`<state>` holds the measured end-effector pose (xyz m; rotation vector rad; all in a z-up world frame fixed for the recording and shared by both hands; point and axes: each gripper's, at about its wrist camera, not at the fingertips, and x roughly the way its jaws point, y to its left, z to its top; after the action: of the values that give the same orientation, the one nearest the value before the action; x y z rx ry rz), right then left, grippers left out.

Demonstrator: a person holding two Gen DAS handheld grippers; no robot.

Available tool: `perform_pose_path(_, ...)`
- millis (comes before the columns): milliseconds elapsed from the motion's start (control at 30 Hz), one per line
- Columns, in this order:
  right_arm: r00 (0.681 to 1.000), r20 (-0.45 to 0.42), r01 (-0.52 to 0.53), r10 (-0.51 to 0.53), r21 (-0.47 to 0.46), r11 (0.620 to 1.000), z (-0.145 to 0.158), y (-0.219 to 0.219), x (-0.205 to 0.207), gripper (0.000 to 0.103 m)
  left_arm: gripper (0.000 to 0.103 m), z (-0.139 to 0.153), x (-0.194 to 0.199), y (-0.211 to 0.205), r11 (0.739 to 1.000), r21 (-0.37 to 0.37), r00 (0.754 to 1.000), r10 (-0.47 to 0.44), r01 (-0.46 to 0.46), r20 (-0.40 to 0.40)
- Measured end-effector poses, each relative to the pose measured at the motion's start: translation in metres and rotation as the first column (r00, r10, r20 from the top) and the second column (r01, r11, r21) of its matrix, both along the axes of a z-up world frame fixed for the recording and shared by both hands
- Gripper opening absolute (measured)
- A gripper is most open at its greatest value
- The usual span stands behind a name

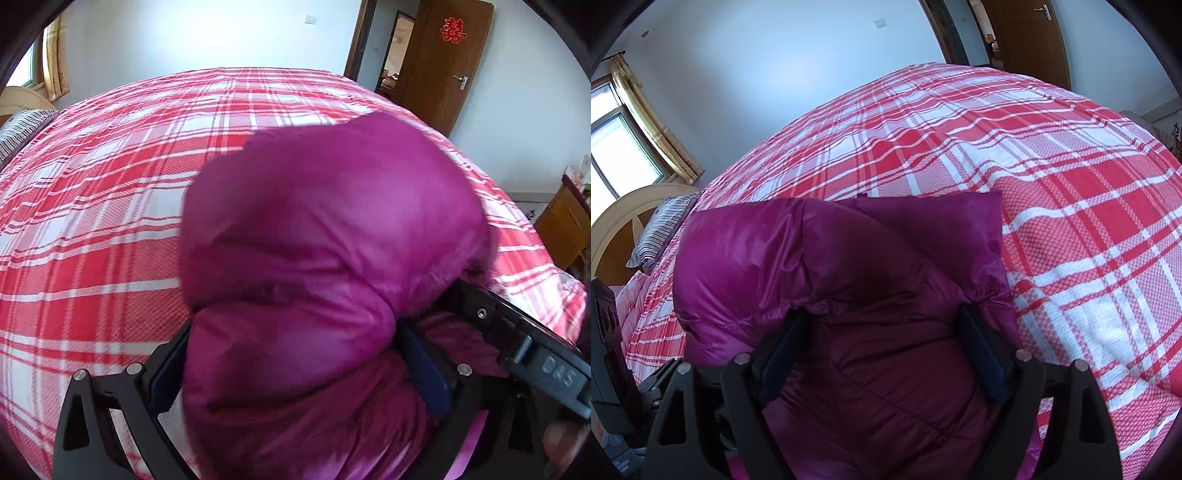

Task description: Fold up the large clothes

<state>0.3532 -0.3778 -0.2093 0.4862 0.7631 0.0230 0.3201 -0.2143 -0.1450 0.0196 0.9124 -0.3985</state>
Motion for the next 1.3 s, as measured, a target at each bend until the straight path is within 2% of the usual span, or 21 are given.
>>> perform_pose_path(67, 0.999, 0.018, -0.044, 0.044, 0.018, 0.999, 0.009, -0.004, -0.009, 0.087, 0.102, 0.012, -0.013, 0.016, 0.997, -0.077, 1.0, -0.016, 0.015, -0.009)
perform_pose_path(133, 0.995, 0.068, -0.072, 0.067, 0.076, 0.995, 0.018, -0.018, -0.026, 0.087, 0.102, 0.025, -0.033, 0.039, 0.987, -0.155, 0.998, -0.047, 0.052, 0.032)
perform_pose_path(233, 0.993, 0.117, -0.042, 0.029, 0.109, 0.993, 0.027, -0.047, -0.056, 0.092, 0.102, 0.024, -0.044, 0.062, 0.981, -0.185, 0.997, -0.045, 0.055, 0.059)
perform_pose_path(333, 0.996, 0.07, -0.067, 0.059, 0.11, 0.992, 0.018, -0.058, -0.065, 0.094, 0.102, 0.007, -0.043, 0.077, 0.96, -0.275, 0.998, -0.056, 0.053, -0.003)
perform_pose_path(400, 0.994, 0.04, -0.104, 0.101, 0.102, 0.989, 0.009, -0.054, -0.064, 0.093, 0.102, 0.0, -0.044, 0.079, 0.933, -0.355, 0.997, -0.08, 0.066, -0.025)
perform_pose_path(500, 0.99, 0.033, -0.137, 0.135, 0.089, 0.987, 0.003, -0.047, -0.058, 0.091, 0.102, -0.007, -0.045, 0.069, 0.914, -0.389, 0.991, -0.133, 0.112, -0.027)
perform_pose_path(733, 0.981, 0.046, -0.195, 0.19, 0.179, 0.964, -0.009, -0.05, -0.03, 0.086, 0.102, -0.013, -0.038, 0.06, 0.895, -0.416, 0.983, -0.182, 0.159, -0.017)
perform_pose_path(767, 0.979, 0.053, -0.205, 0.198, 0.19, 0.96, -0.01, -0.051, -0.029, 0.08, 0.102, -0.012, -0.038, 0.059, 0.896, -0.414, 0.983, -0.184, 0.162, -0.013)
perform_pose_path(800, 0.975, 0.061, -0.221, 0.213, 0.209, 0.953, -0.011, -0.051, -0.026, 0.068, 0.099, -0.011, -0.039, 0.057, 0.896, -0.412, 0.982, -0.186, 0.166, -0.01)
perform_pose_path(833, 0.969, 0.068, -0.248, 0.238, 0.251, 0.936, -0.013, -0.05, -0.024, 0.063, 0.096, -0.009, -0.042, 0.055, 0.893, -0.413, 0.981, -0.194, 0.178, 0.004)
perform_pose_path(900, 0.963, 0.071, -0.268, 0.259, 0.305, 0.914, -0.017, -0.049, -0.024, 0.045, 0.086, -0.005, -0.047, 0.055, 0.902, -0.392, 0.982, -0.186, 0.181, 0.026)
perform_pose_path(933, 0.964, 0.073, -0.266, 0.256, 0.319, 0.91, -0.018, -0.049, -0.026, 0.042, 0.083, -0.002, -0.049, 0.055, 0.904, -0.388, 0.983, -0.18, 0.18, 0.036)
perform_pose_path(1000, 0.964, 0.084, -0.266, 0.252, 0.309, 0.913, -0.016, -0.045, -0.029, 0.034, 0.069, 0.002, -0.052, 0.059, 0.91, -0.376, 0.984, -0.168, 0.175, 0.051)
perform_pose_path(1100, 0.963, 0.108, -0.267, 0.247, 0.272, 0.925, -0.006, -0.037, -0.036, 0.029, 0.056, 0.013, -0.057, 0.068, 0.906, -0.386, 0.985, -0.158, 0.173, 0.072)
perform_pose_path(1300, 0.948, 0.16, -0.309, 0.276, 0.245, 0.919, 0.014, -0.009, -0.048, 0.025, 0.052, 0.043, -0.072, 0.081, 0.919, -0.346, 0.977, -0.146, 0.191, 0.152)
